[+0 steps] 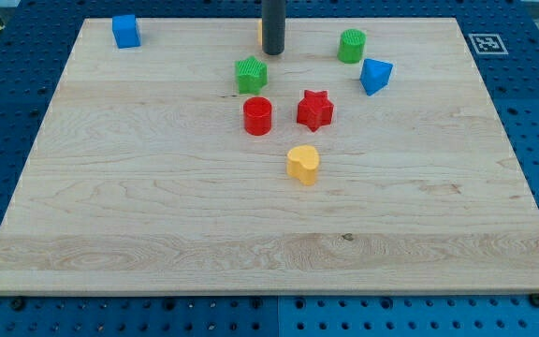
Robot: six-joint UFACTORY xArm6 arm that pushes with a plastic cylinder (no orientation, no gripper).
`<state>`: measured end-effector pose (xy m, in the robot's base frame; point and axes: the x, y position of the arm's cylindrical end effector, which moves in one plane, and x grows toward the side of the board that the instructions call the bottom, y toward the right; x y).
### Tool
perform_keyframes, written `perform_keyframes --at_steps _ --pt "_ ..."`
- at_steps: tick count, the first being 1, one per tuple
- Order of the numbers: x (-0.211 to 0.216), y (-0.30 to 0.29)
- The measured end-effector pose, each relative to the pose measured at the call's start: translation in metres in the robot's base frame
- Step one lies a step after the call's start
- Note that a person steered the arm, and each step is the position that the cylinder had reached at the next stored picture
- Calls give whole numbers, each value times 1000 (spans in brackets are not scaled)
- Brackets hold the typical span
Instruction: Push the blue triangle right a bit
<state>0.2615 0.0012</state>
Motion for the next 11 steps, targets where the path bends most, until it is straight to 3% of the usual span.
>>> perform_keyframes --at_steps 2,5,6,11 --pt "-2 3" --pt "63 68" --pt "63 68" --pt "89 176"
